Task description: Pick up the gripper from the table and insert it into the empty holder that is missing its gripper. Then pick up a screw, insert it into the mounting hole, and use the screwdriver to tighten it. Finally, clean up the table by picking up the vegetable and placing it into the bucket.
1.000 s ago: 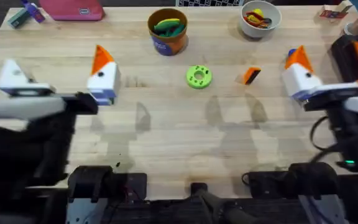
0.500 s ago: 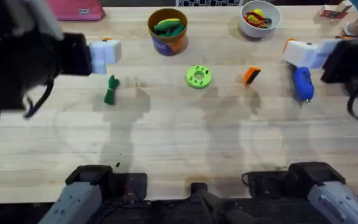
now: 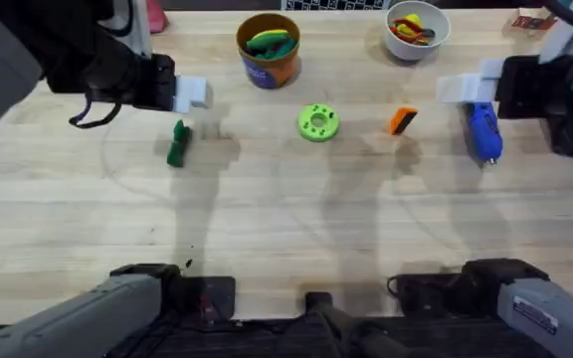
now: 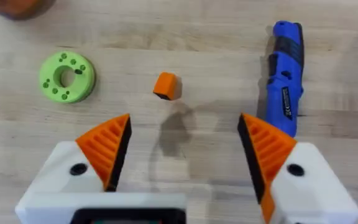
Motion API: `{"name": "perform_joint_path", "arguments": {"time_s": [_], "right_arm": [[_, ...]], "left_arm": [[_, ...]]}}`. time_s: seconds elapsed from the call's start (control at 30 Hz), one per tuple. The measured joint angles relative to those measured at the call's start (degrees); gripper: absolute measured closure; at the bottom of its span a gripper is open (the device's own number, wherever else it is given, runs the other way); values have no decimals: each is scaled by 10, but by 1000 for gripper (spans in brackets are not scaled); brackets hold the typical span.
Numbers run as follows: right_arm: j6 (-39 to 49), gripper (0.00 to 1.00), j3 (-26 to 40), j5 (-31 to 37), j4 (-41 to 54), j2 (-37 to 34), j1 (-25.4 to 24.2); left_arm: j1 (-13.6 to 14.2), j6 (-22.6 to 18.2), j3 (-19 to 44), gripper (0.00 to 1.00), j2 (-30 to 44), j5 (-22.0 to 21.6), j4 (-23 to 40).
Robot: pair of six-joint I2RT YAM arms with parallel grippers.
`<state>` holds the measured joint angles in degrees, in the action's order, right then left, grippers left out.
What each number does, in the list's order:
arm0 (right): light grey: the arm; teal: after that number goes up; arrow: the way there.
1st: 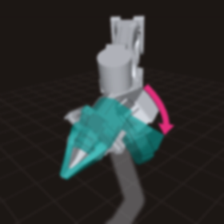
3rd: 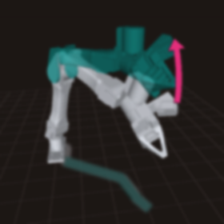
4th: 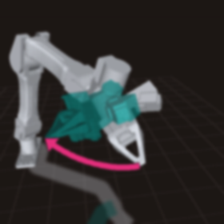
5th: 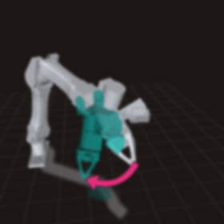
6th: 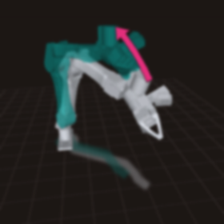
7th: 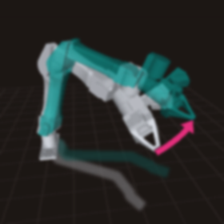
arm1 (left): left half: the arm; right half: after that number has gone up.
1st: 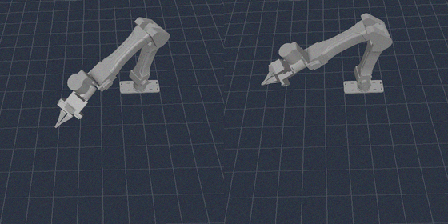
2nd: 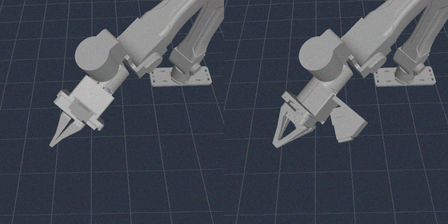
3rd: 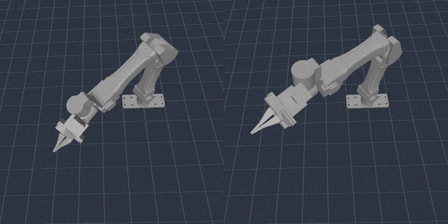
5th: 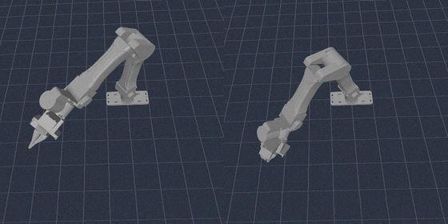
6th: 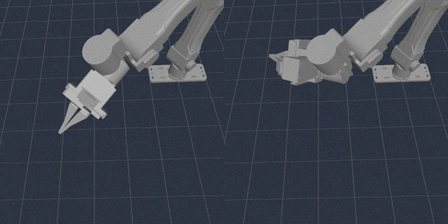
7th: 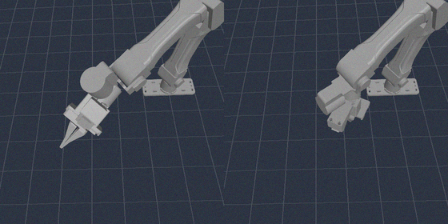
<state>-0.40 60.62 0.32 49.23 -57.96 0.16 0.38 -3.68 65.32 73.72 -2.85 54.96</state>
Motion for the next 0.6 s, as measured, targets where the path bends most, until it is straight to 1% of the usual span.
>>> {"name": "perform_joint_path", "arguments": {"time_s": [0.2,0.27,0.37,0.43,0.5,0.6], "right_arm": [[0,8,0,0,6,-2,0],[0,8,0,0,6,-2,0],[0,8,1,0,6,-2,0],[0,8,1,0,6,-2,0],[0,8,1,0,6,-2,0],[0,7,1,0,6,-2,0]], "left_arm": [[-4,-13,0,16,5,0,1],[-15,-20,0,16,5,3,4],[-36,-42,6,15,15,3,33],[-51,-56,11,15,34,5,52],[-61,-69,13,15,62,11,53],[-63,-84,15,15,109,17,53]]}}
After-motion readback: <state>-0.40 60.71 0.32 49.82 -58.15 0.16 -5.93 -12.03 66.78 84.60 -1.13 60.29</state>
